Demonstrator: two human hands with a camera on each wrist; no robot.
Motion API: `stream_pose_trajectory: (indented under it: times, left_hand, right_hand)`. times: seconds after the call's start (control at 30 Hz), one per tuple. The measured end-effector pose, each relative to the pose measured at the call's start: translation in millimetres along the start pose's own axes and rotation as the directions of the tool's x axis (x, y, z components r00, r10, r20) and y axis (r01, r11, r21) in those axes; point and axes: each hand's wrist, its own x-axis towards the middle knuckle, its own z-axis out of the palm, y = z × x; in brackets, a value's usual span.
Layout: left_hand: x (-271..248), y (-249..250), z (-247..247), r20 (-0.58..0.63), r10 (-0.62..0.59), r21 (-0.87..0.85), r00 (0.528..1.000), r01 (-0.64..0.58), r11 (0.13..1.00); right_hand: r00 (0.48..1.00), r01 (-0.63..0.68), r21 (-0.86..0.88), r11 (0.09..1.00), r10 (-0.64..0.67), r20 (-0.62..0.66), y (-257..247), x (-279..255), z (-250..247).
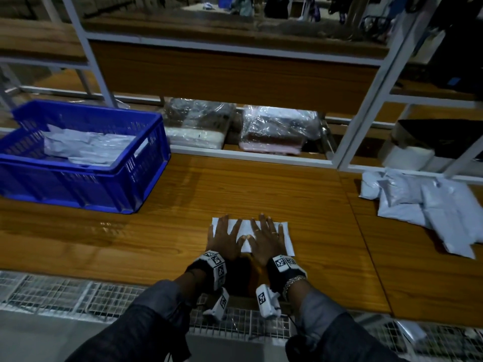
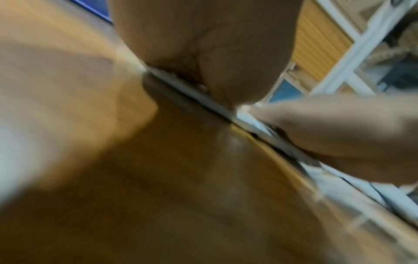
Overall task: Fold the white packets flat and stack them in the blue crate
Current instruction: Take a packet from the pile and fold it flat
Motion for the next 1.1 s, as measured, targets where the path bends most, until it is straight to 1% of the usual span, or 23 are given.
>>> stream_pose_trajectory:
  times: [0.03,0.07,0.1,0.17,0.27,0.4,0.47,0.5,0.57,0.6,0.7,0.77,0.8,0.87,0.9,0.93,0.97,1.03,1.1]
  left_hand:
    - [-1,-5,-3,0.001,-0.039,-0.013,0.999,0.039,0.999]
    - [-3,-10,-5,-0.022,-0.060,-0.014,0.998,0.060,0.998]
    - [-4,-14,-7,-0.044,-0.063,-0.023,0.997,0.062,0.998]
    - [-4,-18,-5,-0.067,-0.039,-0.074,0.997,0.034,0.997]
    - [5,-23,0,-0.062,-0.025,-0.090,0.998,0.019,0.996]
    - [11,-24,8,-0.009,0.001,-0.103,1.000,-0.002,0.995]
    - [9,-21,1,-0.052,0.019,-0.040,0.998,-0.021,0.999]
    - [9,-21,-3,-0.075,0.017,-0.008,0.997,-0.017,1.000]
    - [9,-21,-14,0.000,-0.032,0.027,0.999,0.032,0.999]
    - [6,-18,-20,0.005,-0.023,0.022,1.000,0.023,0.999]
    - [-1,-9,-21,-0.090,0.085,0.057,0.992,-0.080,0.995]
    - [-3,-1,-14,-0.058,0.132,0.039,0.990,-0.130,0.991]
    - [-3,2,-8,-0.072,0.160,0.026,0.985,-0.158,0.987]
    - [-3,6,-3,-0.112,0.169,-0.003,0.979,-0.171,0.985]
    - [-3,6,-1,-0.144,0.165,0.005,0.976,-0.166,0.986]
    - [-3,7,-1,-0.180,0.170,0.034,0.969,-0.167,0.985]
    - [-3,6,2,-0.188,0.173,0.050,0.967,-0.166,0.985]
    - [-1,5,9,-0.172,0.149,0.038,0.974,-0.144,0.989]
    - [0,4,8,-0.138,0.106,0.000,0.985,-0.107,0.994]
  right_hand:
    - [0.999,-0.036,0.019,0.999,0.037,-0.013,5,0,0]
    - [0.996,-0.081,0.036,0.996,0.082,-0.026,11,0,0]
    - [0.992,-0.123,0.054,0.991,0.125,-0.032,17,0,-1]
    - [0.984,-0.177,0.119,0.977,0.179,-0.005,26,1,2]
    - [0.982,-0.187,0.180,0.966,0.189,0.005,27,4,7]
    - [0.973,-0.211,0.132,0.969,0.221,-0.067,19,6,16]
    - [0.972,-0.225,0.124,0.966,0.231,-0.031,18,5,13]
    - [0.973,-0.228,0.120,0.966,0.230,0.002,17,4,8]
    - [0.973,-0.229,0.079,0.970,0.224,0.062,18,3,-4]
    - [0.974,-0.218,0.059,0.974,0.213,0.076,17,3,-9]
    - [0.993,-0.108,0.051,0.993,0.105,0.056,9,5,-18]
    - [0.997,-0.026,0.033,0.999,0.024,0.067,3,2,-13]
    - [0.999,0.005,0.016,1.000,-0.006,0.050,1,-2,-9]
    - [0.998,0.041,-0.015,0.999,-0.042,-0.041,-1,-12,0]
    - [0.996,0.044,-0.014,0.999,-0.045,-0.076,-1,-13,3]
    - [0.995,0.040,-0.034,0.999,-0.043,-0.085,0,-12,6]
    - [0.997,0.030,-0.078,0.997,-0.036,-0.075,0,-9,9]
    - [0.998,-0.002,-0.140,0.990,-0.006,-0.059,-3,-3,14]
    - [0.998,-0.013,-0.111,0.994,0.006,-0.061,-4,-2,14]
